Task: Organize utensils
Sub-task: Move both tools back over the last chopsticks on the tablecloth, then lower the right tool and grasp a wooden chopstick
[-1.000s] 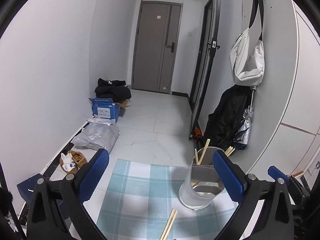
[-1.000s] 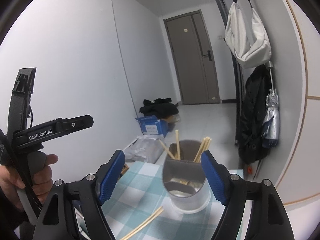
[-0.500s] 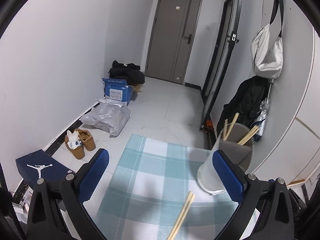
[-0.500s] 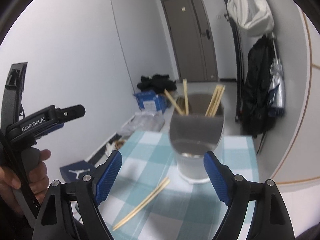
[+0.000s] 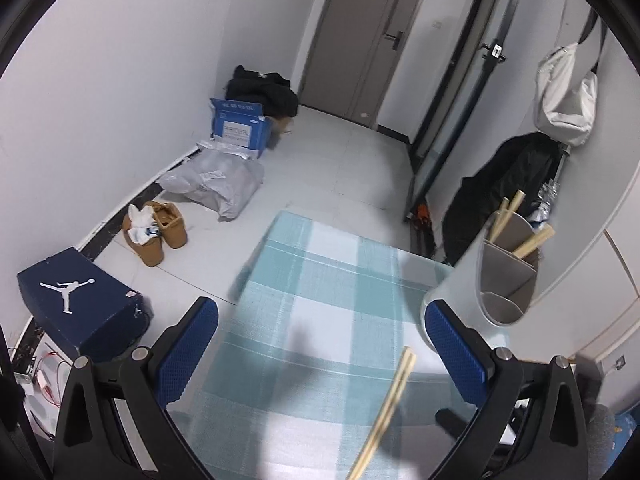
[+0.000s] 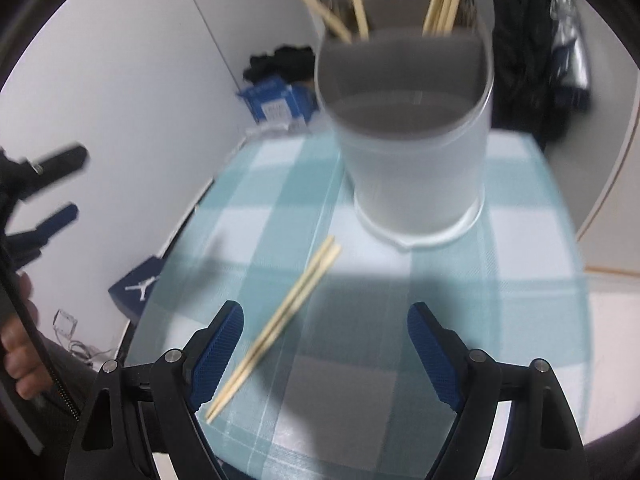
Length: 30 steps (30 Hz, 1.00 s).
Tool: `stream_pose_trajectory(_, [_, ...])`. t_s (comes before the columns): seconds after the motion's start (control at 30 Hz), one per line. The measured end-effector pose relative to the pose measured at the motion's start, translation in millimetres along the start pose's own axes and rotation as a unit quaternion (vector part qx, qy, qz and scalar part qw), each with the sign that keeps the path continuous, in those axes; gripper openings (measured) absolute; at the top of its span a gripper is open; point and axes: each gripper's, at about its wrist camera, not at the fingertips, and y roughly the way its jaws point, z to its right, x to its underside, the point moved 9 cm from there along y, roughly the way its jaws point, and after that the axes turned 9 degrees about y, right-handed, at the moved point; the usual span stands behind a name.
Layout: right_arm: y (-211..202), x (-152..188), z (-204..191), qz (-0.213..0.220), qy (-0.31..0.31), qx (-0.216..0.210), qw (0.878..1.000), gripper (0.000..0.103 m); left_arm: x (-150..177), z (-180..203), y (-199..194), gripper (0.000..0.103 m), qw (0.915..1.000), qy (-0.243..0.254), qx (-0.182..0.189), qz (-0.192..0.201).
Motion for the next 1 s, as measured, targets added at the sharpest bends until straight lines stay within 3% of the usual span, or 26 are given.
stream_pose_trajectory(0.1, [15.8, 5.3, -3.1, -0.016, -0.01, 0.012, 1.0, 0.083, -0.9, -9.3, -1.1, 0.101, 0.9998, -0.011, -0.015, 0.0])
stream_pose_trajectory(0.33, [43.2, 11.1, -5.4, -0.046, -0.001, 0.053, 0.998, 0.053, 0.0, -15.1, 1.4, 0.101, 0.9996, 0.001, -0.029, -0.008])
stream_pose_trajectory(0.63, [53.1, 8.4, -17.4, -0.038, -0.031, 0.111, 0.993, 0.033, 3.9, -30.2, 5.8, 0.101, 0.9988, -0.036, -0.017, -0.028])
stream_pose_trajectory(0.7, [54.9, 4.7, -20.9, -0.043, -0.031, 0.108, 0.993, 0.021, 3.5, -30.2, 5.2, 0.101, 0.9987, -0.037, -0.021, -0.027])
stream_pose_trajectory(0.87, [58.4, 3.3, -24.8, -0.065, -0.043, 0.105, 0.991, 0.018, 4.1, -32.1, 4.8, 0.101, 0.9984, -0.045, -0.019, -0.031])
stream_pose_trajectory(1.0, [58.8, 4.6, -28.9, -0.09, -0.07, 0.099, 0.988, 0.007, 2.8, -34.6, 5.3, 0.101, 0.9982, -0.048, -0.019, -0.031])
